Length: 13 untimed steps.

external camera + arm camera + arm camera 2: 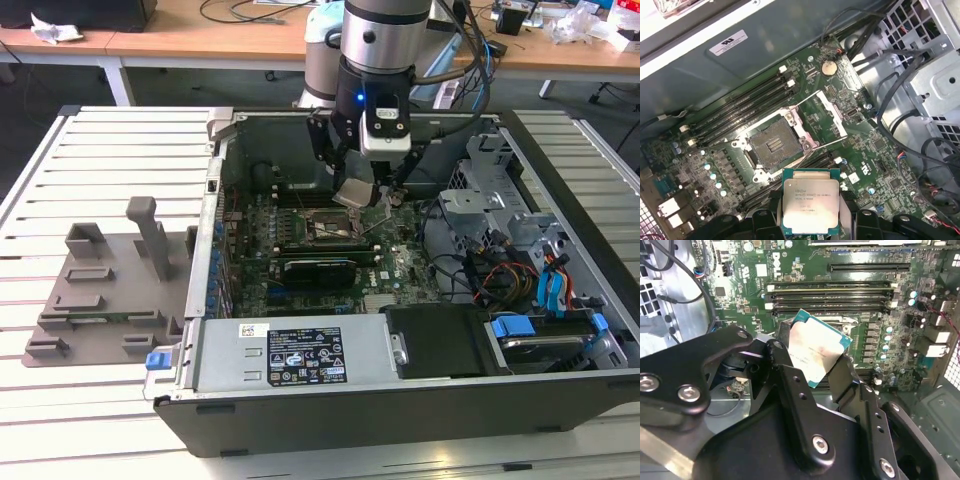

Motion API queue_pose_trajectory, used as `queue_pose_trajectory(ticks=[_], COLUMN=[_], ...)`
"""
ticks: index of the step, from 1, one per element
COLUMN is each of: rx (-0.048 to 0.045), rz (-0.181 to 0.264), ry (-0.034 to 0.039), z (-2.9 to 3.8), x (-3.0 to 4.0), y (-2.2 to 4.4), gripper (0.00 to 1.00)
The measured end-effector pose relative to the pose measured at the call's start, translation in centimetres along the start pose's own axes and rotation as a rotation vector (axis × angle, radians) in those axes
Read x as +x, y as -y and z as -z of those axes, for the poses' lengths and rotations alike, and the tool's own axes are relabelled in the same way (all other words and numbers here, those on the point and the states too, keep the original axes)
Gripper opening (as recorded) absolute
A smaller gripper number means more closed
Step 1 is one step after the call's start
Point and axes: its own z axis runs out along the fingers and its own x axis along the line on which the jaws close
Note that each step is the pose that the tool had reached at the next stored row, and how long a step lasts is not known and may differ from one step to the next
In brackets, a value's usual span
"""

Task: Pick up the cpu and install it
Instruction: 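Place the cpu into insertion slot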

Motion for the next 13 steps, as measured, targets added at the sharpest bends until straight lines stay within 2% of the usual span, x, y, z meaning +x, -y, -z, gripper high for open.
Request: queue_pose_trajectory(ticks=[13], rx=[0.0009], rz=[-0.104], ry=[-0.0016], z=[-0.01], x=[0.0], y=[0.0], gripper=[0.55])
